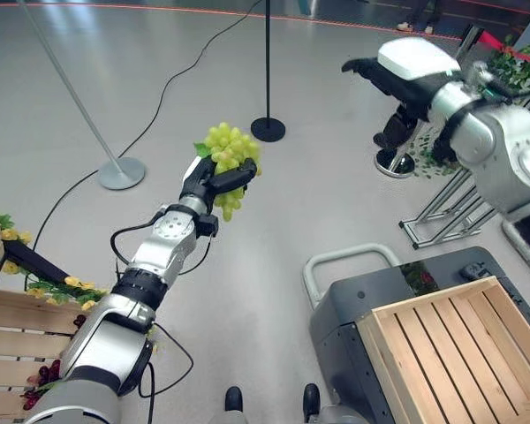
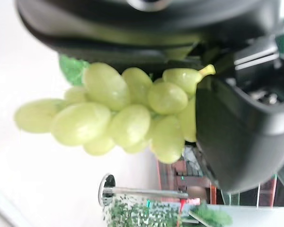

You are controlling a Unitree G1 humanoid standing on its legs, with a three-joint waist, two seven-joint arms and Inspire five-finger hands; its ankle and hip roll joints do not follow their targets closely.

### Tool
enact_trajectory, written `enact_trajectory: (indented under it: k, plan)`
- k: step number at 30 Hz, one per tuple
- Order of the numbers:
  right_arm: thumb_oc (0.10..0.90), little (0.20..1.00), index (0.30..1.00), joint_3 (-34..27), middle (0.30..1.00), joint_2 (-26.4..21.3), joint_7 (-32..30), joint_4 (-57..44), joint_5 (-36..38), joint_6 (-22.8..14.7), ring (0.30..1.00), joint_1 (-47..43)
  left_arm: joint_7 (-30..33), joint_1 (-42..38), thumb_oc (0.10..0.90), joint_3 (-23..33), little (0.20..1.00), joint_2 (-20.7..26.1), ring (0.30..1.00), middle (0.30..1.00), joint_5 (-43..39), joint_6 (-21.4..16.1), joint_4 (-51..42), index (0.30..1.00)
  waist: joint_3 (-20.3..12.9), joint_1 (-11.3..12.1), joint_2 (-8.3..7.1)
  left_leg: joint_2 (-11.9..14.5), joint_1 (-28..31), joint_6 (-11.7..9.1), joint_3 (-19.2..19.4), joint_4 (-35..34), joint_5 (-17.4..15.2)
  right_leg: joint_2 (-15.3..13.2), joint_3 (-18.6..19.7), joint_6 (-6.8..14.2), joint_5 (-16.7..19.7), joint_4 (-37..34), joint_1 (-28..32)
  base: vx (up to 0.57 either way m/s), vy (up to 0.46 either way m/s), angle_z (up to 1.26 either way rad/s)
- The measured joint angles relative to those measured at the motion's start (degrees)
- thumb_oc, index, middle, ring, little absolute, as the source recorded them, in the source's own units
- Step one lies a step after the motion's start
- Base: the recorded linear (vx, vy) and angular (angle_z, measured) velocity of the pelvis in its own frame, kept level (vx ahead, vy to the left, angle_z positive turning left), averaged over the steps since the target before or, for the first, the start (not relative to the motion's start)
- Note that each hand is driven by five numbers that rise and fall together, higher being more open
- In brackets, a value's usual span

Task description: Pick up the fruits from the basket on one side to the basket on the other side

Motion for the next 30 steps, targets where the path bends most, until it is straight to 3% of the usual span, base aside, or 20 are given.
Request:
enact_trajectory:
  k: [4, 5, 15, 19, 22, 23, 25, 27, 30]
  plan:
    - [0.800, 0.900, 0.900, -3.93, 0.900, 2.15, -1.81, -0.68, 2.80, 2.88, 0.900, 8.29, -0.12, 2.77, 0.400, 0.62, 0.300, 0.01, 0.300, 0.300, 0.91, -0.08, -3.62, 0.300, 0.03, -0.12, 0.06, 0.05, -0.01, 0.00, 0.01, -0.01, -0.04, 0.03, -0.01, 0.01, 0.00, -0.01, -0.03, 0.01, -0.051, -0.01]
    - [0.800, 0.900, 0.900, -6.97, 0.900, 4.51, -2.68, -0.72, 4.51, 3.49, 0.900, 11.09, -0.24, 4.05, 0.400, 1.47, 0.300, -0.01, 0.300, 0.300, 0.96, -0.17, -5.67, 0.300, 0.00, -0.16, 0.01, 0.07, 0.03, -0.04, 0.03, -0.01, -0.09, 0.05, -0.01, -0.01, -0.01, -0.01, -0.02, -0.03, -0.074, -0.02]
    - [0.800, 0.900, 0.900, -7.92, 0.900, 15.24, -3.69, -2.37, 11.20, 6.79, 0.900, 23.60, -1.62, 7.53, 0.400, 2.00, 0.300, -0.22, 0.300, 0.300, 1.13, -0.51, -18.72, 0.300, 0.09, 0.74, 0.58, 0.33, -0.16, -0.19, -0.65, 0.00, -0.11, 0.30, -0.76, -0.29, -0.24, -0.18, 0.06, 0.01, -0.126, 0.03]
    - [0.800, 0.900, 0.900, -6.53, 0.900, 16.52, -4.39, -2.39, 13.88, 6.81, 0.900, 24.27, -1.77, 10.12, 0.400, 2.22, 0.300, -0.23, 0.300, 0.300, 2.67, -0.63, -21.52, 0.300, 0.00, 2.13, 1.70, 0.55, -0.16, -0.42, -1.52, 0.00, 0.02, 0.54, -1.91, -0.52, -0.43, -0.24, 0.55, -0.01, -0.094, 0.11]
    - [0.800, 0.900, 0.900, -6.59, 0.900, 18.68, -9.90, -2.46, 17.28, 6.10, 0.900, 27.73, -3.40, 14.96, 0.400, 2.69, 0.300, -1.08, 0.300, 0.300, 3.23, -0.88, -24.39, 0.300, -0.12, 3.66, 3.48, 0.54, -1.42, -0.96, -2.90, 0.00, 0.43, 0.60, -4.96, -0.79, -0.80, 0.03, 1.10, -0.09, 0.039, 0.43]
    - [0.800, 0.900, 0.900, -6.63, 0.900, 18.64, -10.92, -2.46, 17.90, 6.01, 0.900, 28.78, -3.95, 15.28, 0.400, 2.67, 0.300, -1.68, 0.300, 0.300, 3.23, -0.90, -24.36, 0.300, -0.25, 3.47, 3.75, 0.80, -2.43, -1.19, -2.13, 0.13, 0.49, 0.34, -6.46, -0.84, -0.95, 0.00, 1.12, -0.13, 0.070, 1.06]
    - [0.800, 0.900, 0.900, -6.68, 0.900, 18.55, -14.04, -1.71, 18.12, 5.98, 0.900, 32.30, -5.04, 15.40, 0.400, 1.25, 0.300, -3.42, 0.300, 0.300, 3.42, -1.04, -24.33, 0.300, -0.15, 2.73, 4.66, 1.66, -6.11, -0.33, 3.98, 4.33, 0.62, -0.84, -11.89, -0.40, -1.59, 0.07, 1.68, -0.15, 0.147, 1.23]
    - [0.800, 0.900, 0.900, -6.69, 0.900, 19.58, -15.06, 0.56, 20.13, 5.58, 0.900, 33.36, -5.74, 15.42, 0.400, -0.62, 0.300, -3.00, 0.300, 0.300, 4.35, -1.05, -24.25, 0.300, 0.22, 2.75, 5.86, 0.38, -6.42, 0.80, 5.35, 5.75, -0.06, -2.51, -13.57, 0.90, -2.80, 1.92, 2.03, -0.06, 0.180, 0.67]
    - [0.800, 0.900, 0.900, -7.79, 0.900, 23.13, -17.47, 0.93, 20.08, 3.46, 0.900, 38.63, -8.43, 15.41, 0.400, -1.00, 0.300, -1.79, 0.300, 0.300, 4.20, -1.33, -24.42, 0.300, 0.25, 3.02, 7.13, -2.80, -3.63, 2.64, 3.11, 1.87, 1.06, -4.93, -14.23, 3.28, -4.61, 5.19, 2.77, -0.02, 0.111, 0.42]
